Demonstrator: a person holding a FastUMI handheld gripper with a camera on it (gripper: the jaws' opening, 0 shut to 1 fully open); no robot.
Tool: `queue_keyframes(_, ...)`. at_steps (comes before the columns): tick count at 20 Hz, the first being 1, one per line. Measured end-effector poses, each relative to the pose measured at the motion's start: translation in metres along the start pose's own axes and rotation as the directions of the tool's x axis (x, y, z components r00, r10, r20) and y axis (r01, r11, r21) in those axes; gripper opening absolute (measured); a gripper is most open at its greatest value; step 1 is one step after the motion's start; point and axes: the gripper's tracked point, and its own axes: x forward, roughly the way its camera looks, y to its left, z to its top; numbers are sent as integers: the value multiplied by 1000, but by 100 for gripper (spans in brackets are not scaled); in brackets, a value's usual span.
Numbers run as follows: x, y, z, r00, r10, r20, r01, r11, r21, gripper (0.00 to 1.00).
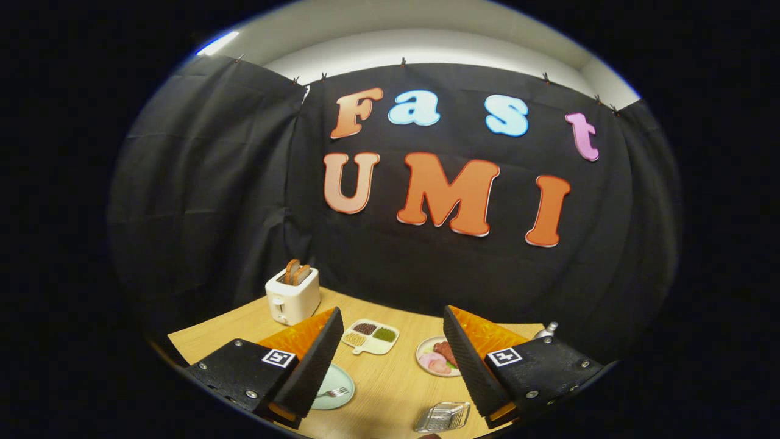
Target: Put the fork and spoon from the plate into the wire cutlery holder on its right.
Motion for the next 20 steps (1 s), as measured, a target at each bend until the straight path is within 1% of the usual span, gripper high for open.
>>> queue_keyframes(2, 10, 15, -32, 992, 53, -118, -50, 998, 27, 99)
queue_keyframes(3, 13, 24, -47, 979, 82, -185, -74, 996, 49, 98)
queue_keyframes(5, 20, 50, -77, 943, 137, -305, -111, 989, 99, 98)
queue_keyframes(7, 31, 71, -99, 901, 159, -404, -110, 984, 142, 98)
queue_keyframes(8, 31, 81, -110, 875, 160, -458, -91, 981, 169, 98)
queue_keyframes(10, 35, 106, -137, 816, 168, -553, -56, 975, 213, 96)
queue_keyframes(13, 37, 125, -176, 724, 136, -677, 7, 979, 204, 93)
queue_keyframes(15, 38, 142, -204, 646, 140, -750, 39, 976, 216, 89)
queue_keyframes(16, 38, 152, -218, 609, 158, -777, 57, 969, 241, 84)
queue_keyframes(18, 38, 160, -247, 521, 167, -837, 125, 955, 268, 79)
queue_keyframes(19, 39, 160, -260, 484, 161, -860, 160, 950, 267, 76)
queue_keyframes(20, 42, 161, -273, 457, 152, -876, 188, 947, 262, 72)
